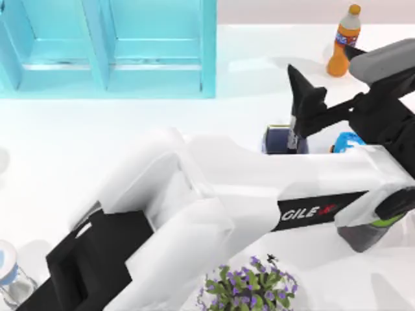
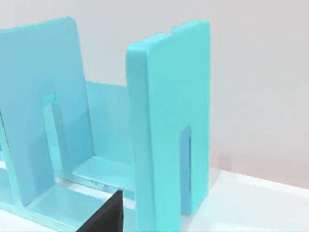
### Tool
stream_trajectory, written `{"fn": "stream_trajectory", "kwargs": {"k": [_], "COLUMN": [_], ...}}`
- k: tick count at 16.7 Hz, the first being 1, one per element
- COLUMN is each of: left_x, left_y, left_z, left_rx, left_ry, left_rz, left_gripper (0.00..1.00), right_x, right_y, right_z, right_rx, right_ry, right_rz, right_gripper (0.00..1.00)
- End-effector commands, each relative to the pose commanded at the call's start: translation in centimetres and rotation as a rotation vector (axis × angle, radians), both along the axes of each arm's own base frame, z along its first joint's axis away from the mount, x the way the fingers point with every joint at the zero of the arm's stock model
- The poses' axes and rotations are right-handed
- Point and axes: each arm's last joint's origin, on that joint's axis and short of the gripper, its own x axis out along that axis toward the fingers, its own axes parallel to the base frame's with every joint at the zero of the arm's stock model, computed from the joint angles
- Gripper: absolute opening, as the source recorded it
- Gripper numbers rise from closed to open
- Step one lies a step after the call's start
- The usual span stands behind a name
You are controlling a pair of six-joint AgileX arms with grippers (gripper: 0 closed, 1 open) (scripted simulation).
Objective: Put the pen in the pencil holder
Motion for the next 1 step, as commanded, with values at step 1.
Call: {"fn": "stream_trajectory", "kwargs": {"k": [1], "left_x": [0.0], "left_y": [0.0], "left_z": [0.0], "left_rx": [0.0], "left_ry": [0.0], "left_rz": [0.0], "left_gripper": [1.0], "right_x": [0.0], "right_y": [0.0], "right_z": [0.0], "right_rx": [0.0], "right_ry": [0.0], "right_rz": [0.0], "right_gripper": [1.0]}}
